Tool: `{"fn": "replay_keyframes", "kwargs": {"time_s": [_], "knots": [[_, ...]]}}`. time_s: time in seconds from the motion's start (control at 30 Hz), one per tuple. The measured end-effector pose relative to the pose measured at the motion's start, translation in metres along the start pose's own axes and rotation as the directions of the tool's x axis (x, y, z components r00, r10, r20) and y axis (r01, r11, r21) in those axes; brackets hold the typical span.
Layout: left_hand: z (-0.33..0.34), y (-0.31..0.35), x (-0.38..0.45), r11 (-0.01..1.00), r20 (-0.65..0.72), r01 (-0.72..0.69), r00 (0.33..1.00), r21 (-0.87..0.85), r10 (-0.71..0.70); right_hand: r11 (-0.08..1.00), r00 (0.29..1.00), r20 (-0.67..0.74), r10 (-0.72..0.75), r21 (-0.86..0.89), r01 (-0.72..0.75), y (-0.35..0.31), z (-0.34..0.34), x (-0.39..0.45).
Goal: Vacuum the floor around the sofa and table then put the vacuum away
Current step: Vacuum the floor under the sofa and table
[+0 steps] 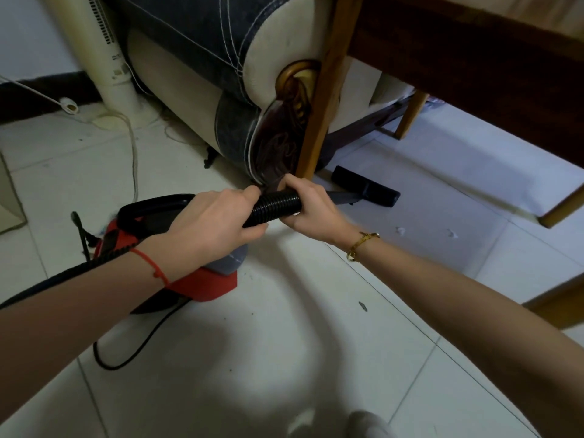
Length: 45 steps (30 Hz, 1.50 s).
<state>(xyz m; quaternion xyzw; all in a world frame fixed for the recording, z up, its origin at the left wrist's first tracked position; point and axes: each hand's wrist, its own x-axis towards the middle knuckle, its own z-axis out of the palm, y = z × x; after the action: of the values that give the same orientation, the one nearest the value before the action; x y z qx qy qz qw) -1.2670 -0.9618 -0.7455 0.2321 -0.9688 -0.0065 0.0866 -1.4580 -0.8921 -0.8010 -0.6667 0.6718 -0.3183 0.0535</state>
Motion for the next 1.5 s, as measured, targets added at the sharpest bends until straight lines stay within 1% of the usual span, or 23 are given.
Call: {"fn": "replay_keyframes", "kwargs": {"time_s": [0.23, 0.5, 0.7, 0.8, 0.87, 1.1, 1.23, 1.33, 1.5], "knots": [[0.001, 0.003, 0.016, 1.000, -0.050, -0.014, 0.999, -0.010, 0.013, 1.000, 0.996, -0.084, -0.004, 0.029, 0.006, 0.012, -0.006, 0.004], [0.023, 0.011, 0.063, 0.999, -0.052, -0.019, 0.999, -0.029, 0.017, 0.999, 0.994, -0.112, 0.007, 0.047, -0.001, 0.065, -0.014, 0.015], [0.058, 0.029, 0.117, 0.996, -0.005, -0.031, 1.000, -0.082, 0.031, 0.999, 0.999, -0.035, 0.004, -0.032, -0.006, 0.129, -0.032, 0.019], [0.076, 0.041, 0.146, 0.994, 0.037, -0.021, 0.999, -0.107, 0.025, 0.991, 1.000, 0.011, -0.013, -0.134, 0.014, 0.165, -0.039, 0.021], [0.087, 0.050, 0.165, 0.993, 0.059, -0.020, 0.998, -0.119, 0.027, 0.985, 1.000, 0.014, -0.005, -0.172, 0.008, 0.187, -0.046, 0.023], [0.117, 0.079, 0.232, 0.985, 0.090, -0.004, 0.996, -0.175, 0.020, 0.988, 0.993, 0.021, 0.116, -0.107, -0.113, 0.253, -0.070, 0.024], [0.125, 0.094, 0.258, 0.982, 0.091, 0.001, 0.996, -0.187, 0.016, 0.960, 0.977, 0.038, 0.210, -0.197, -0.198, 0.278, -0.081, 0.031], [0.128, 0.100, 0.274, 0.983, 0.101, 0.015, 0.995, -0.183, 0.004, 0.946, 0.971, 0.042, 0.235, -0.241, -0.218, 0.290, -0.088, 0.035], [0.126, 0.104, 0.289, 0.977, 0.109, 0.014, 0.994, -0.212, 0.009, 0.936, 0.965, 0.051, 0.258, -0.261, -0.236, 0.296, -0.098, 0.040]]}}
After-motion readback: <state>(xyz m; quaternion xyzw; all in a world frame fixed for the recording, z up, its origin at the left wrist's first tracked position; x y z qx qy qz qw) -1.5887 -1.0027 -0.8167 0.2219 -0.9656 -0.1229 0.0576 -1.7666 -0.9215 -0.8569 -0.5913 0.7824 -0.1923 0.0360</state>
